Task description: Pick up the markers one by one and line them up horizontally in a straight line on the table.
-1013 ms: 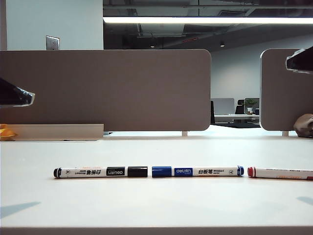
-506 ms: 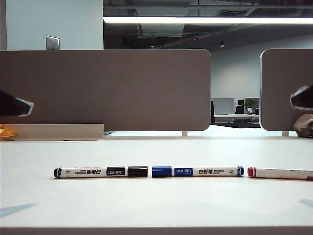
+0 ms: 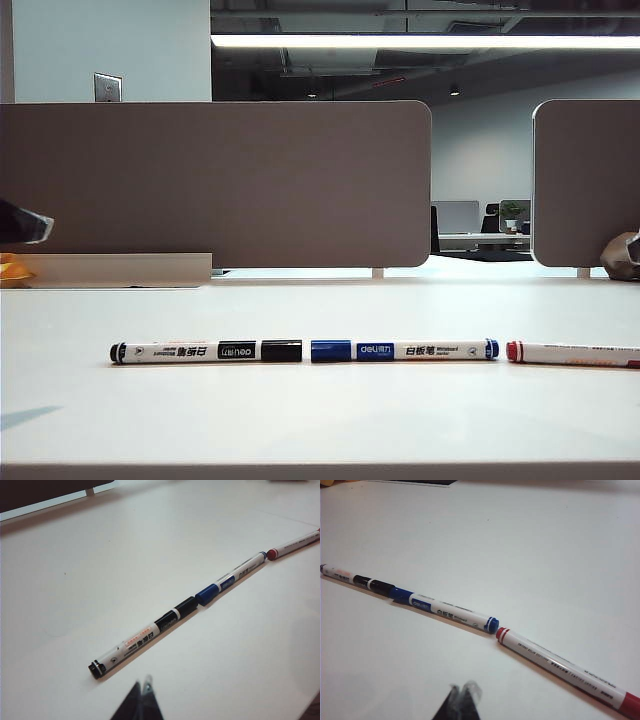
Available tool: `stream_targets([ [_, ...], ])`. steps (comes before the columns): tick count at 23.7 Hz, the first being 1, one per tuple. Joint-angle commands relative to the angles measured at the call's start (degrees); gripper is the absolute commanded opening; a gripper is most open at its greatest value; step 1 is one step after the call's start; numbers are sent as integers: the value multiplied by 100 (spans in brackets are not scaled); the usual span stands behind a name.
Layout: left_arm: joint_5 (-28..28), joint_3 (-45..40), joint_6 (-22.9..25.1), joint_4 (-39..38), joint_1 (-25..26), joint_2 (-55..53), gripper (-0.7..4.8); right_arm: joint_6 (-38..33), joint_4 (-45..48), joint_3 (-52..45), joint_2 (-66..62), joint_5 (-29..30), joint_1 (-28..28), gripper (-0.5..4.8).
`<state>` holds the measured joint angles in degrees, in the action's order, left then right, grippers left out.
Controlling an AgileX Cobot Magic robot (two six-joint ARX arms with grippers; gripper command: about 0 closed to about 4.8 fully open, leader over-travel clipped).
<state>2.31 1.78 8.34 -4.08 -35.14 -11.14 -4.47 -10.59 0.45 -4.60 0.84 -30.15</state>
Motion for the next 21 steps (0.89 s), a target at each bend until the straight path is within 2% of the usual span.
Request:
stream_targets([
  [1, -44, 0, 96, -20, 9, 4, -5, 2, 24, -39, -7, -223, 4, -1],
  [4, -273, 0, 149, -240, 9, 4, -4, 0, 28, -39, -4, -221, 2, -1],
  [10, -273, 0, 149, -297, 7, 4, -5, 31, 24, -39, -7, -214, -2, -1],
  [14, -278, 0, 151, -498, 7, 4, -5, 612, 17, -39, -7, -201, -2, -1],
  [21, -273, 0, -26, -656, 7, 11, -5, 645, 22, -39, -7, -205, -2, -1],
])
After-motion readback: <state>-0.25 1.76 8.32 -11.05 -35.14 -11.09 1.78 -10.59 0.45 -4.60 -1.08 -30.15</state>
